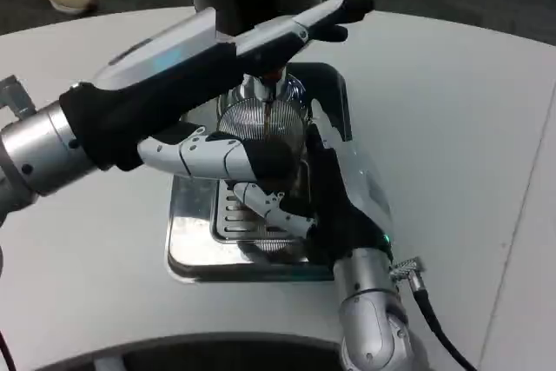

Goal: Grasp the cup under the faucet to collect the drink, then remove the cup.

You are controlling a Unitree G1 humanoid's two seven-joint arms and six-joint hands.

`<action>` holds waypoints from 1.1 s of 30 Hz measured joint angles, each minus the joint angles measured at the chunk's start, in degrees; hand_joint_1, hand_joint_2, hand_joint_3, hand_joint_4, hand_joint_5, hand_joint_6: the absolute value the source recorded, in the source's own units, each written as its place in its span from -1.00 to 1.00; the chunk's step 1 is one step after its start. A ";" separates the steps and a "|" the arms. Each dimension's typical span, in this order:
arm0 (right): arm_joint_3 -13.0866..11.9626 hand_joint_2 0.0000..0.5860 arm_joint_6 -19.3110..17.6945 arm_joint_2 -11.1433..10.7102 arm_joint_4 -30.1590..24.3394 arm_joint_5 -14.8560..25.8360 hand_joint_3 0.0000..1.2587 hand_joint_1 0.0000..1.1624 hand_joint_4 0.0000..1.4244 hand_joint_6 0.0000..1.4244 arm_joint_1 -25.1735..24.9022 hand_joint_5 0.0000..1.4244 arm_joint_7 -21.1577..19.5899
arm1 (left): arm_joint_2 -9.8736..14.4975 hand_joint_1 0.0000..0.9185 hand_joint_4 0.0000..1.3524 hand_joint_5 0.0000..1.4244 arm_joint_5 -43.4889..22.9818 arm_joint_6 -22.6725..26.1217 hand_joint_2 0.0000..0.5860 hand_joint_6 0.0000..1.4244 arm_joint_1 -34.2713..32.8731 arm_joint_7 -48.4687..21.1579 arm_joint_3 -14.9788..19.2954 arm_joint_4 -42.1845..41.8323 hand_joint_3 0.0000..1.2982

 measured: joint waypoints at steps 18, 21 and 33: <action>0.37 -0.32 -0.44 -0.07 1.11 0.89 -1.00 0.07 -1.00 -0.88 -0.68 -1.00 -1.92 | -0.14 -1.00 -1.00 -0.86 -4.82 2.94 -0.41 -0.95 0.01 -0.46 0.05 0.20 -0.98; 0.47 -0.32 -0.49 -0.07 1.12 0.96 -1.00 0.08 -1.00 -0.88 -0.68 -1.00 -2.00 | -0.98 -1.00 -1.00 -0.86 -7.36 4.70 -0.35 -0.94 0.04 -0.72 0.81 0.75 -0.98; 0.88 -0.32 -1.11 -0.09 1.11 1.04 -1.00 0.08 -1.00 -0.85 -0.68 -1.00 -2.10 | -6.97 -1.00 -1.00 -0.87 -18.35 10.54 -0.22 -0.94 0.89 0.25 8.11 0.73 -0.99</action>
